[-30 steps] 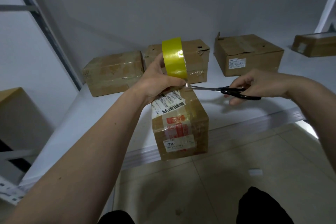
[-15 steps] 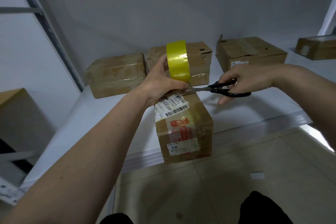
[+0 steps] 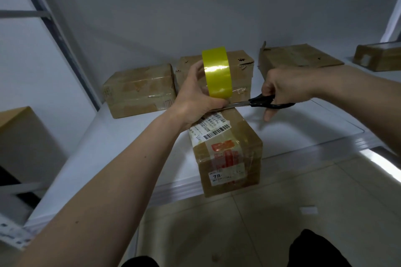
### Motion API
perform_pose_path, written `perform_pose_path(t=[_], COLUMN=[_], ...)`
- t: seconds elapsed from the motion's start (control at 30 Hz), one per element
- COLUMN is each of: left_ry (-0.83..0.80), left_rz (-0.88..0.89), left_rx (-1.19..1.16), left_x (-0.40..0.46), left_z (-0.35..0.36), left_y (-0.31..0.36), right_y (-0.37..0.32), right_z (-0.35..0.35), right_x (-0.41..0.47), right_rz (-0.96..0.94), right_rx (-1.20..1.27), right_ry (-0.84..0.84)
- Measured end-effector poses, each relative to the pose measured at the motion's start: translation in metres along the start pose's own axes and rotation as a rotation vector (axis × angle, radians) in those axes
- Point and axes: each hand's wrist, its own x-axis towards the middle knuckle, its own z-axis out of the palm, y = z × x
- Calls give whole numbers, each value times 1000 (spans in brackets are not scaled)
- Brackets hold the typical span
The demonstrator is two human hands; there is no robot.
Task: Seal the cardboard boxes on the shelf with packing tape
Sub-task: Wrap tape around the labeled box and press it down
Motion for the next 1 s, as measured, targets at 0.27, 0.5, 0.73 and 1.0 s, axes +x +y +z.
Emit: perform_pose_path(t=[0.27,0.5,0.73,1.0], left_ry=[30,45,20,41], left_rz=[99,126,126,124], left_rx=[95,106,127,114], left_x=[-3,-3,-5,-4], left_z=[3,5,5,9], left_y=[1,0,3,3], right_y=[2,19,24,2], right_z=[3,1,0,-3], right_x=[1,-6,-4,9], right_rz=[-50,-21,-3,-69], right_rx=[-168,-26,83,-65], right_ry=[30,-80,-65,-66])
